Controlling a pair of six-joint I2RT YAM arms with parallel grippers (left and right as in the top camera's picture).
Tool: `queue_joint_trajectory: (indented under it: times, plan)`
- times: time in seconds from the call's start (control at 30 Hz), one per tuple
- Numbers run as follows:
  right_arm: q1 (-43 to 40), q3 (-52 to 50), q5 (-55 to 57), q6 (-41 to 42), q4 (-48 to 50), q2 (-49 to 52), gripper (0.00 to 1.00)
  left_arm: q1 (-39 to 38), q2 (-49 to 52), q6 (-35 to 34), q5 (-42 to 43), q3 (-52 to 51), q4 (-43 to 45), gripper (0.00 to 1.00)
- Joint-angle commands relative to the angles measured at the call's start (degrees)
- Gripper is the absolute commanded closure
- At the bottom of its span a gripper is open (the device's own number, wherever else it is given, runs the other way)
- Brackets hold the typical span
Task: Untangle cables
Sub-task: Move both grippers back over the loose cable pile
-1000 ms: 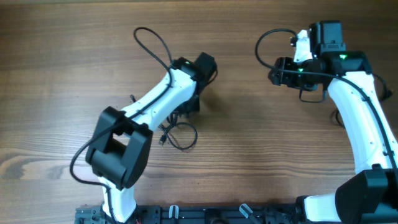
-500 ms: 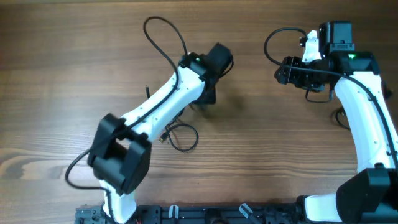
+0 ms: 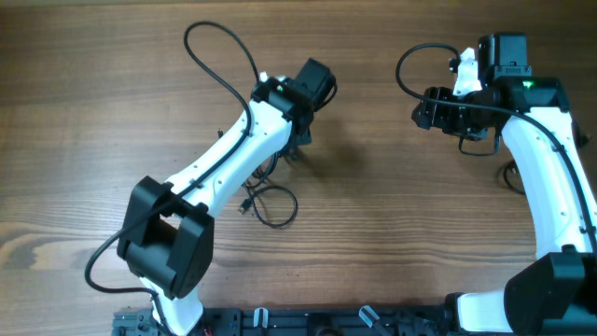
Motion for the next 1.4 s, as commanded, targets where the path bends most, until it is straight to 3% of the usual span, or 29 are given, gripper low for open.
queue_joint_trajectory:
  times: [0.0,0.07,0.13,0.4,0.57,0.77,0.97,1.13,1.37]
  plan:
    - [0.02,0.52,0.74,-0.96,-0.02,0.22,0.30,-0.13,0.50,-1.62,5.97,-7.13,6.12,0.91]
    - [0.04,0.50,0.74,-0.94,-0.04,0.22,0.30,-0.42,0.50,0.90,14.08,-9.70,11.37,0.93]
    - [0.02,0.50,0.76,-0.98,0.00,0.22,0.30,-1.73,0.50,9.18,26.62,-10.51,18.21,0.92]
    - [0.04,0.52,-0.52,-0.98,0.35,0.22,0.29,-0.61,-4.50,9.22,28.39,-5.35,18.84,0.92]
    - [1.07,0.52,-14.99,-2.62,1.09,0.22,0.29,5.35,-12.76,5.92,26.91,-2.86,12.70,0.94]
    - [5.64,0.48,-20.92,-0.35,3.87,0.22,0.30,12.39,-10.49,6.67,25.92,-3.52,2.40,0.96]
    - [14.29,0.48,-21.38,10.78,11.28,3.63,0.43,12.57,-4.83,10.36,39.26,-11.13,6.82,0.96]
    - [17.16,0.48,-21.40,14.32,11.78,10.80,0.50,12.35,-2.43,11.26,39.17,-18.95,10.21,0.96]
    - [17.46,0.48,-26.73,15.58,14.58,19.39,0.51,12.35,-2.40,11.17,35.63,-32.52,25.81,0.96]
